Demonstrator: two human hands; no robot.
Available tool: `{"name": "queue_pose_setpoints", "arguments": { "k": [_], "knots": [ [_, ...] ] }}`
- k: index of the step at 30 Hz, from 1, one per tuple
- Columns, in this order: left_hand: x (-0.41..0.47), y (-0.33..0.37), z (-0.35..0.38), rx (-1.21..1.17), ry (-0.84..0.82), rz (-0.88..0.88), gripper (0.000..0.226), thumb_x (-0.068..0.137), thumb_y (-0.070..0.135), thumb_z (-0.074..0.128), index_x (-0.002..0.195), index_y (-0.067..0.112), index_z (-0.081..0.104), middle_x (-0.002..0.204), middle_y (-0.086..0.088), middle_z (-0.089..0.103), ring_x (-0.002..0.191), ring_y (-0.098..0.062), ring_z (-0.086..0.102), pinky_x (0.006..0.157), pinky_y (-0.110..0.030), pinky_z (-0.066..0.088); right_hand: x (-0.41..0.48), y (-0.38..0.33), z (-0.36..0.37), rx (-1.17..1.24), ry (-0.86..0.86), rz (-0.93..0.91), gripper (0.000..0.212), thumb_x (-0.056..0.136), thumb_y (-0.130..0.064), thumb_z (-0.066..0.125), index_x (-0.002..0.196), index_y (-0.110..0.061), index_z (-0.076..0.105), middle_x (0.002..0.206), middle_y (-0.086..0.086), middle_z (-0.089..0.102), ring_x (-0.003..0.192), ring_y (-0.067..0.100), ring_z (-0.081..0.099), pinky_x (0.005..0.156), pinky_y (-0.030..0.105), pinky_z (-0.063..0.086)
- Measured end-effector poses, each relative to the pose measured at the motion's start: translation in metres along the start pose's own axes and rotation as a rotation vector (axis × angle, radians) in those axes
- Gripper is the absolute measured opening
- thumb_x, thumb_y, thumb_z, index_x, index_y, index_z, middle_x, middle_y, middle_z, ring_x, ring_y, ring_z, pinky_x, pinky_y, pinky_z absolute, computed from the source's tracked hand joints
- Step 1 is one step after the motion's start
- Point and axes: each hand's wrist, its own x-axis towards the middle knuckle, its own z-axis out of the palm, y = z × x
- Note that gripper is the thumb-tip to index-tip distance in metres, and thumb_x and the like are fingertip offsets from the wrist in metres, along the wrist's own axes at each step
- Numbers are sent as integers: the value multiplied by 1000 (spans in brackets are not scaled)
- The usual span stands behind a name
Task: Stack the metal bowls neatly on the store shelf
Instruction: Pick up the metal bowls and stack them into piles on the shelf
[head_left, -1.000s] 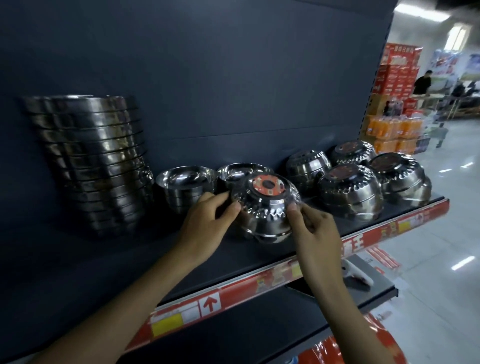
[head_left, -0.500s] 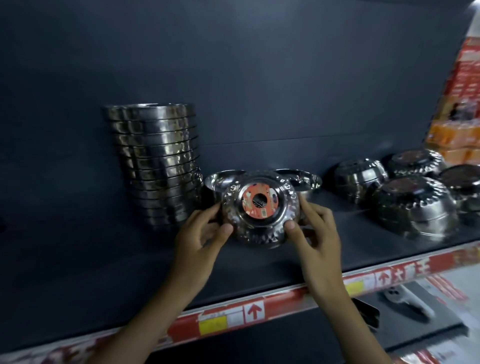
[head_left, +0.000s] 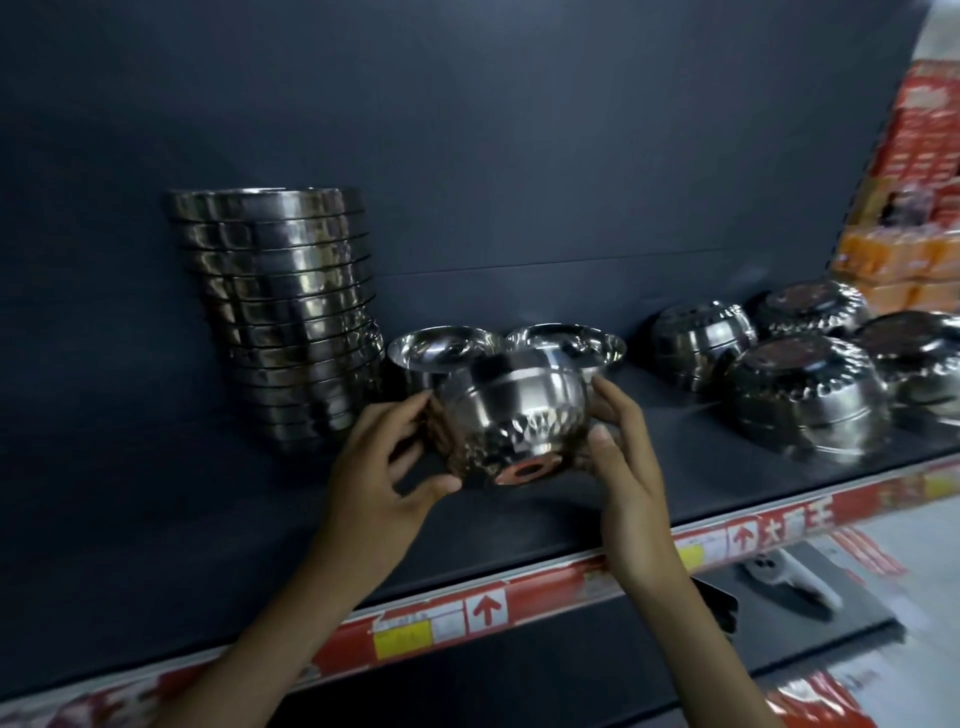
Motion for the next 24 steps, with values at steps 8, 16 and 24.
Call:
{"name": "queue_pose_setpoints", "arguments": {
  "k": [8, 16, 24],
  "knots": [
    [0, 3, -2, -46, -51, -2, 81, 70, -12, 79, 109, 56, 62, 124, 6, 46, 125, -11, 54, 100, -28, 51, 1, -5, 1, -127, -56, 62, 59, 87, -70, 40, 143, -53, 39, 132, -29, 46, 130, -8, 42, 114, 42, 37],
    [1, 3, -6, 37, -132, -107, 74, 77, 5, 80, 118, 59, 53, 109, 18, 63, 103, -9, 66, 87, -28, 52, 4, -6, 0, 39, -40, 71, 41, 90, -59, 45, 126, -41, 52, 120, -10, 63, 108, 18, 63, 88, 51, 54],
    [1, -1, -8, -62, -155, -242, 84, 56, 41, 85, 132, 41, 50, 115, 7, 69, 109, -9, 67, 94, -31, 54, 9, 1, -2, 59, -76, 130, 39, 87, -30, 40, 122, -43, 53, 109, -16, 67, 97, 11, 64, 82, 38, 49]
  ]
}}
